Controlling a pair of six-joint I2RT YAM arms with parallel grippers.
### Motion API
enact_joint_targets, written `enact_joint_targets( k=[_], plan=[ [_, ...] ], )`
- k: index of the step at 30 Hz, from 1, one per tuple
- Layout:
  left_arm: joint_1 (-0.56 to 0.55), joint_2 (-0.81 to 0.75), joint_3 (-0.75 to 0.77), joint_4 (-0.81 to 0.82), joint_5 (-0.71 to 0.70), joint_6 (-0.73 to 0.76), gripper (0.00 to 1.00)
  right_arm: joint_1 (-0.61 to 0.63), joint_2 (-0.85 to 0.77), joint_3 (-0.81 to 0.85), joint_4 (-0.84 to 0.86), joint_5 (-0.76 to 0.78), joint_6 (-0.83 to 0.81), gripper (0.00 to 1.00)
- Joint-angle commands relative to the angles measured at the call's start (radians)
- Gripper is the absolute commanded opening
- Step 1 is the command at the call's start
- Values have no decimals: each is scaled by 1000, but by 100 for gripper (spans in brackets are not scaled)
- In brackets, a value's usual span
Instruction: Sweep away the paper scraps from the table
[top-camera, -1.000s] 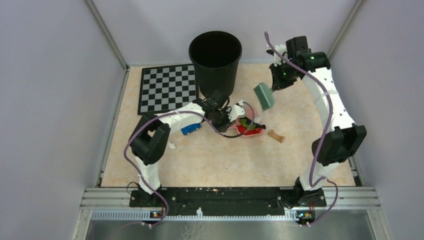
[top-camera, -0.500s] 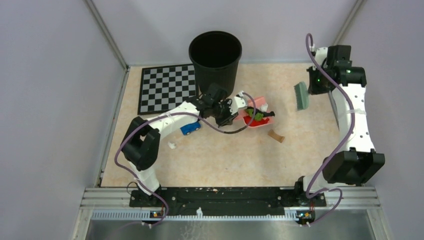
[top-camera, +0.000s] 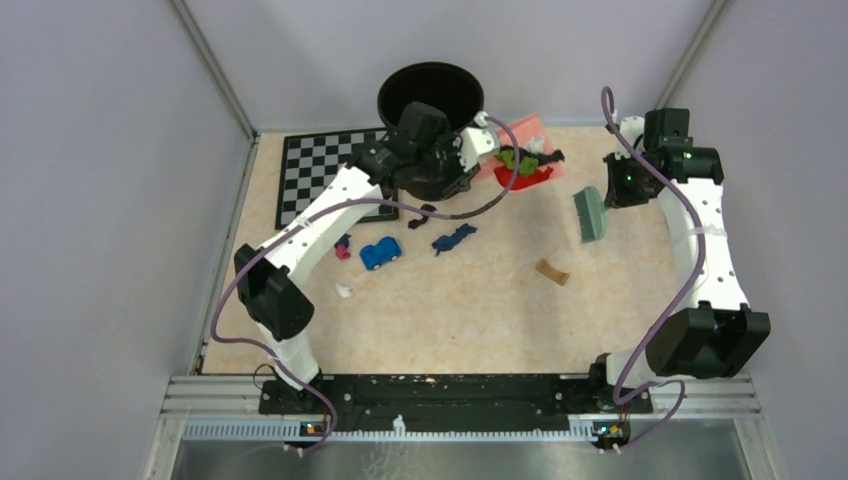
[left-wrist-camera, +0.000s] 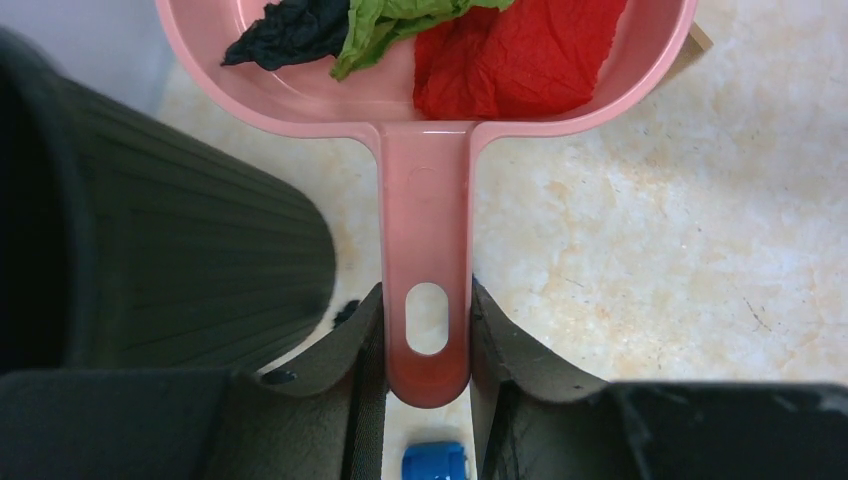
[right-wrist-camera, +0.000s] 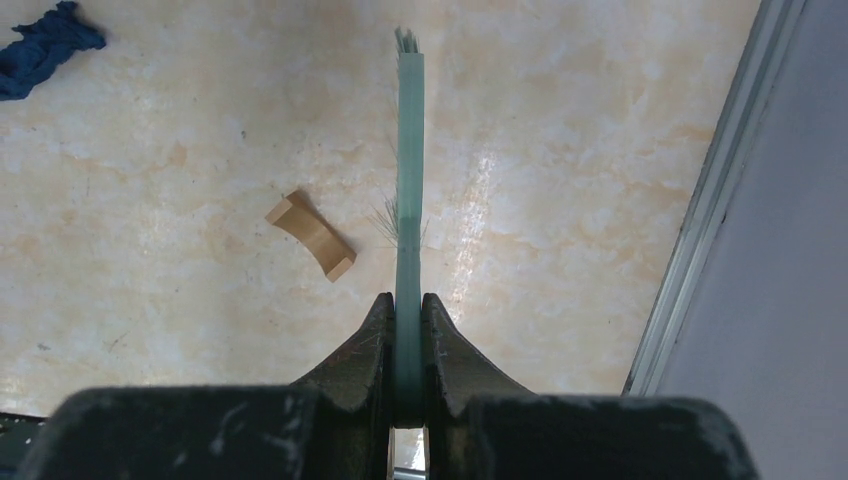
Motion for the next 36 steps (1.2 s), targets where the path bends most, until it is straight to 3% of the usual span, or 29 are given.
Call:
enact_joint_targets(
  k=[1, 14, 26, 36],
  plan=[
    [49, 24, 200, -161, -31, -31, 0, 3, -34, 6, 27, -32, -9, 0],
    [123, 52, 470, -220, -196, 4, 0, 3, -2, 16, 6, -40, -9, 0],
    [259, 75, 491, -79, -317, 102, 0, 3, 11, 10, 0, -54, -6, 0],
    [300, 135, 491, 74, -486, 500, 0, 3, 16, 2, -2, -58, -6, 0]
  ],
)
